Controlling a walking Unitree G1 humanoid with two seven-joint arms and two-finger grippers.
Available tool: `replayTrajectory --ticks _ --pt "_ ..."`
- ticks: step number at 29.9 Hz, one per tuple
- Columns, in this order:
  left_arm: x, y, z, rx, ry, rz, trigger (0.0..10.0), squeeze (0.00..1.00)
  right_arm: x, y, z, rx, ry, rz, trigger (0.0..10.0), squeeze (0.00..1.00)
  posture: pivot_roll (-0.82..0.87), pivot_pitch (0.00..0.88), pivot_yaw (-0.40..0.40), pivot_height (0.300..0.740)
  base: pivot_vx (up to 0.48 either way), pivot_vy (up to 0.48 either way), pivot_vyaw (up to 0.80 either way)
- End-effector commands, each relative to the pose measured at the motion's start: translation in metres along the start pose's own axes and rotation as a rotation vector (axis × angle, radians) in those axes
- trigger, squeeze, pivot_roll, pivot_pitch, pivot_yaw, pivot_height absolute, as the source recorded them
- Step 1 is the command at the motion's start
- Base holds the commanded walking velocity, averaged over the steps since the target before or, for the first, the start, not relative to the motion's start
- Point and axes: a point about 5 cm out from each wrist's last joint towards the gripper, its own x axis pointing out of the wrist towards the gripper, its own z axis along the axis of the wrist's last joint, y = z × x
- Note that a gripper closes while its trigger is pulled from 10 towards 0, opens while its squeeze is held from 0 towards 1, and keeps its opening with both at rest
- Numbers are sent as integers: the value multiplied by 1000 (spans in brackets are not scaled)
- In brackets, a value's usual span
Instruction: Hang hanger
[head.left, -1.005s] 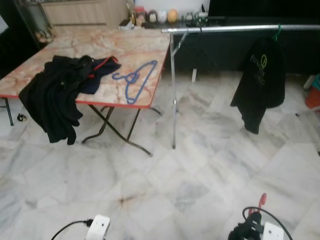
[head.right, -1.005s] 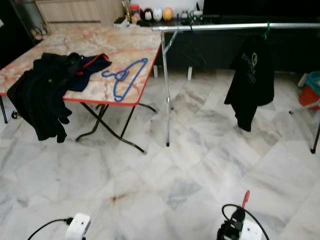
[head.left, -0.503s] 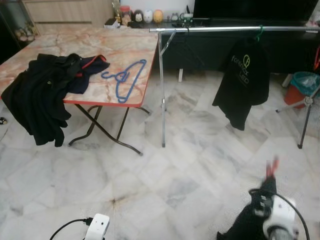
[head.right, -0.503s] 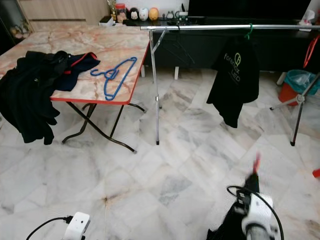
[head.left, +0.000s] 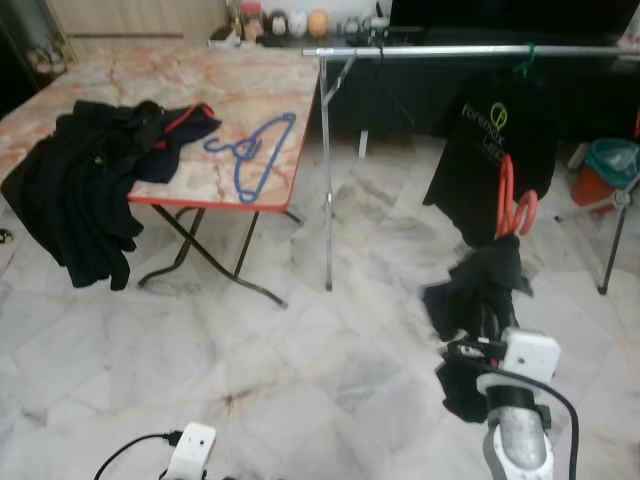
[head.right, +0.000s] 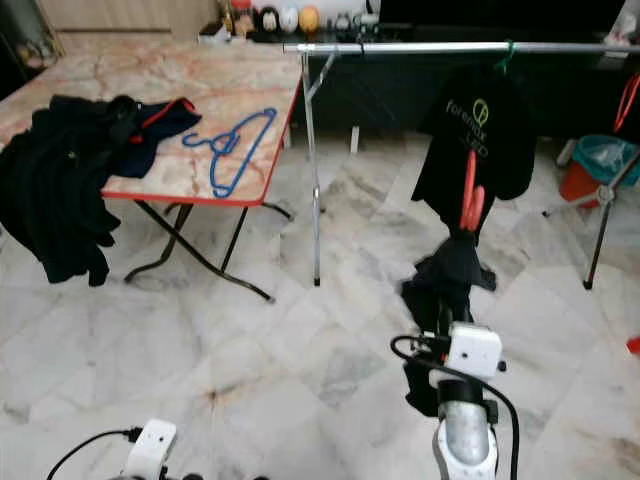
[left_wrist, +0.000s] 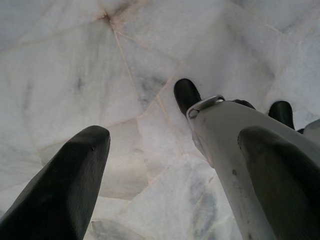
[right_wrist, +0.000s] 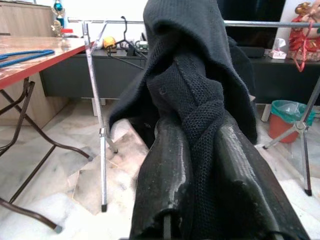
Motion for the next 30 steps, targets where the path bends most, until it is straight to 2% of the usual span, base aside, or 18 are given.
replayTrajectory --ticks 1,5,16,30 --pt "-1 2 -2 22 9 13 10000 0 1 0 8 -2 -23 0 10000 0 -77 55 28 740 0 0 0" --pt "0 -1 -4 31 9 19 10000 0 4 -3 13 -15 -4 -4 10000 0 -78 54 28 740 0 0 0" --pt "-1 -3 -12 34 30 25 10000 0 17 -13 20 -50 36 0 10000 0 -75 51 28 740 0 -298 0" --pt "-2 -6 -20 40 56 24 10000 0 21 -7 21 -48 71 44 10000 0 -75 32 27 740 0 -321 0"
